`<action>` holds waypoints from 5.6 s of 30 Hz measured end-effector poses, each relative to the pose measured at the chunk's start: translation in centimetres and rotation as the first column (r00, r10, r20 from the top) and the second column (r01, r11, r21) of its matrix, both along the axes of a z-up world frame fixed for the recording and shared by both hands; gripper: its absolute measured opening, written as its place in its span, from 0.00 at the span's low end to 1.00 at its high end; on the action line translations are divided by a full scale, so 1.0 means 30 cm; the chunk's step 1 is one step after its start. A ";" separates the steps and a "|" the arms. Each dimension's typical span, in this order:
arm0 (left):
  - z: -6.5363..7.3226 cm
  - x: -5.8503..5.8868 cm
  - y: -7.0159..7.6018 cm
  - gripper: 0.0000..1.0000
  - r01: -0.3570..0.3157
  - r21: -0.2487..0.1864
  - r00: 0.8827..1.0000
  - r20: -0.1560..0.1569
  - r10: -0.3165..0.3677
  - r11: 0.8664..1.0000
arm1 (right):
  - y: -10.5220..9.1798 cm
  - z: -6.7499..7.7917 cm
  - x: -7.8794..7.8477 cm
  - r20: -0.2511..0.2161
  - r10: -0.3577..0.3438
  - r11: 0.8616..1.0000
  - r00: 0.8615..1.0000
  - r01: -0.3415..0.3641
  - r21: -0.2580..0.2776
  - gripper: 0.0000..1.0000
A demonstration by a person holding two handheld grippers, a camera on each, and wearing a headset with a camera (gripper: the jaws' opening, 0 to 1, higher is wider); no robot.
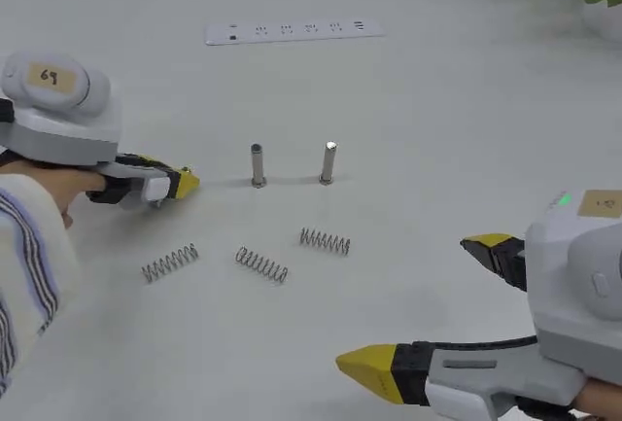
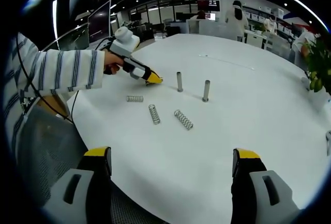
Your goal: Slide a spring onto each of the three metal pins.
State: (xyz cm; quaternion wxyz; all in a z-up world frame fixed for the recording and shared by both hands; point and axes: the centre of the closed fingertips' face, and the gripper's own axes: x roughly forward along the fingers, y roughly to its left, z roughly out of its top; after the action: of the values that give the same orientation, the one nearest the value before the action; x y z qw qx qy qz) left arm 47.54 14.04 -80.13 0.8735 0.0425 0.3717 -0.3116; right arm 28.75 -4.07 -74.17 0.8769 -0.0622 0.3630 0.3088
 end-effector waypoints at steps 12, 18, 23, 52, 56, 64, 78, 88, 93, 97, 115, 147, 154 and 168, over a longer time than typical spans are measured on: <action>-0.007 0.015 0.001 0.04 0.042 0.121 0.998 0.035 -0.046 0.992 | 0.001 -0.005 0.001 -0.003 -0.008 1.000 1.000 0.008 0.009 0.98; -0.008 0.027 0.009 0.01 -0.001 0.119 0.999 0.032 -0.003 0.993 | -0.002 -0.004 0.001 0.000 -0.011 1.000 1.000 0.011 0.012 0.98; -0.008 0.030 0.012 0.00 -0.043 0.089 0.999 0.015 0.042 0.995 | -0.009 -0.004 -0.001 -0.001 -0.013 1.000 1.000 0.013 0.010 0.98; 0.108 0.009 0.022 0.00 -0.092 -0.001 0.994 0.052 0.092 0.996 | -0.004 0.018 0.012 0.045 0.002 1.000 0.999 -0.002 -0.001 0.97; 0.125 -0.005 0.021 0.00 -0.077 0.008 0.995 0.070 0.076 0.997 | 0.005 0.022 0.006 0.050 0.024 1.000 0.998 -0.024 -0.010 0.97; 0.143 -0.004 -0.001 0.00 -0.038 0.018 0.994 0.099 0.036 0.999 | 0.028 0.054 0.009 0.077 0.042 0.999 0.996 -0.043 0.007 0.98; 0.136 -0.013 -0.025 0.00 -0.001 0.049 0.995 0.104 -0.004 0.999 | 0.015 0.070 0.019 0.102 0.025 1.000 0.994 -0.025 0.004 0.98; 0.129 -0.011 -0.026 0.00 -0.038 0.051 0.994 0.105 0.033 0.998 | 0.006 0.064 0.014 0.092 0.027 1.000 0.995 -0.027 0.000 0.98; 0.131 -0.019 -0.029 0.00 -0.034 0.053 0.993 0.112 0.027 0.998 | -0.001 0.063 0.013 0.090 0.019 1.000 0.996 -0.019 0.002 0.98; 0.133 -0.025 -0.031 0.00 -0.032 0.050 0.994 0.110 0.026 0.998 | 0.000 0.062 0.012 0.085 0.015 1.000 0.996 -0.016 0.009 0.98; 0.132 -0.045 -0.034 0.00 -0.002 0.069 0.993 0.118 -0.006 0.998 | -0.002 0.071 0.005 0.087 0.003 1.000 0.996 -0.005 0.026 0.99; 0.193 -0.160 0.019 0.13 0.023 -0.036 0.996 0.088 -0.019 0.999 | 0.018 0.050 -0.012 0.069 0.031 0.999 0.997 -0.032 0.013 0.97; 0.203 -0.211 0.025 0.15 0.071 -0.025 0.994 0.091 -0.068 0.997 | 0.019 0.041 -0.014 0.062 0.030 0.999 0.998 -0.031 0.018 0.97; 0.149 -0.304 0.049 0.16 0.128 -0.020 0.991 0.034 -0.127 0.992 | 0.020 0.028 -0.020 0.050 0.033 0.999 0.998 -0.034 0.012 0.97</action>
State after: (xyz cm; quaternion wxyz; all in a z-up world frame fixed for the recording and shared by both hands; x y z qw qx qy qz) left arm 38.41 15.52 -75.65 0.8581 0.0615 0.3506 -0.3700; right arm 28.14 -3.47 -73.33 0.8807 -0.0705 0.3381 0.3242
